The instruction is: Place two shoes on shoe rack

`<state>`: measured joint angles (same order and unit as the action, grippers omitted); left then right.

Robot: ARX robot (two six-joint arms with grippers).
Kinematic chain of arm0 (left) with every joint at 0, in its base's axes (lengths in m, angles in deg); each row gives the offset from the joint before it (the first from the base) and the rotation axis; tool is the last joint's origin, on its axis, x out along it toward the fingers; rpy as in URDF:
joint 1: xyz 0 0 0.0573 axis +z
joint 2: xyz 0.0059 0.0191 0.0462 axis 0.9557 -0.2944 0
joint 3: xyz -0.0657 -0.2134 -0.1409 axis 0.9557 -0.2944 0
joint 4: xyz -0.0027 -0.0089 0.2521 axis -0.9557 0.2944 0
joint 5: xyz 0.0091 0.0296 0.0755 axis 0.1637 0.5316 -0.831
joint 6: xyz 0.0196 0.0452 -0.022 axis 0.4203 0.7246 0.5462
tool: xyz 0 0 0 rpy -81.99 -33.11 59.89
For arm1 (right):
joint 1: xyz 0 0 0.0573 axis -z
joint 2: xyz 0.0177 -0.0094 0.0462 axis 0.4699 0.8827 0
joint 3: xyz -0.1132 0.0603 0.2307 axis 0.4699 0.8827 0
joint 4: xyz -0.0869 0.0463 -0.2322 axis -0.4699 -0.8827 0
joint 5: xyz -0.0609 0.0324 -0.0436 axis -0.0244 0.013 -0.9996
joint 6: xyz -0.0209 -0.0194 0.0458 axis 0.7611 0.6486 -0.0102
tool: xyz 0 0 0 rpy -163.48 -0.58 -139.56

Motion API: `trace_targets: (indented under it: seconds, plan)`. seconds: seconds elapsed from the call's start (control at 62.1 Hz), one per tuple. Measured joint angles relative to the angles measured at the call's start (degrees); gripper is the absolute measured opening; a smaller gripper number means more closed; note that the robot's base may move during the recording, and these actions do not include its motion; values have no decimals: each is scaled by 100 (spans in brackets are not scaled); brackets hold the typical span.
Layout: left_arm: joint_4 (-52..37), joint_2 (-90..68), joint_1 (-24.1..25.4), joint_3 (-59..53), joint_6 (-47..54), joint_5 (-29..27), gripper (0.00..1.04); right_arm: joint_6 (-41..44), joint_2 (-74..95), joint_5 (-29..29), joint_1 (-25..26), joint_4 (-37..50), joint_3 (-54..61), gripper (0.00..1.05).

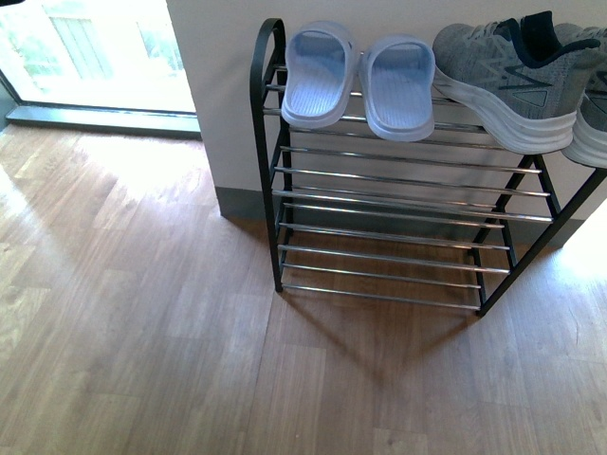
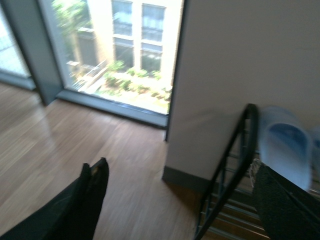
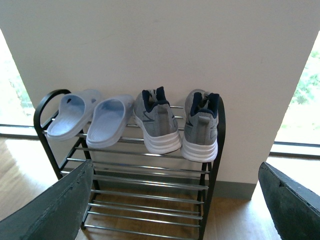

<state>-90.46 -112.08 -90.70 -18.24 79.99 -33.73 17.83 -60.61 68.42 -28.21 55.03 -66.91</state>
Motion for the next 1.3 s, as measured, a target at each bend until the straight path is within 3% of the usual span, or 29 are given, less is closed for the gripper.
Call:
trace_targets:
  seconds: [0.048,0.113,0.451,0.66,0.74,0.805,0.885,1.303]
  plan:
    - [-588,105,125,-350,330,544,73,0,0,-9,0,0,0,96]
    - [-831,380,262,-684,570,848,62,0,0,-9,0,0,0,96]
    - [-588,1777,920,-1808,822,1460,1,0,0,-7,0,0,0,96]
    - [-151,2594,1174,-2205,855,1711,1,0,0,-7,0,0,0,96]
    - [-380,2682,1268,-2452,857,1797,1,0,0,-7,0,0,0,96]
    - [-144,2927,1572,-2581,859,2210,1,0,0,-7,0,0,0,96]
    - [160,3305,1740,-2632,857,2247,1,0,0,-9,0,0,0,96]
    - [1631,4977,1757,-2699,859,2280,1,0,0,-9,0,0,0,96]
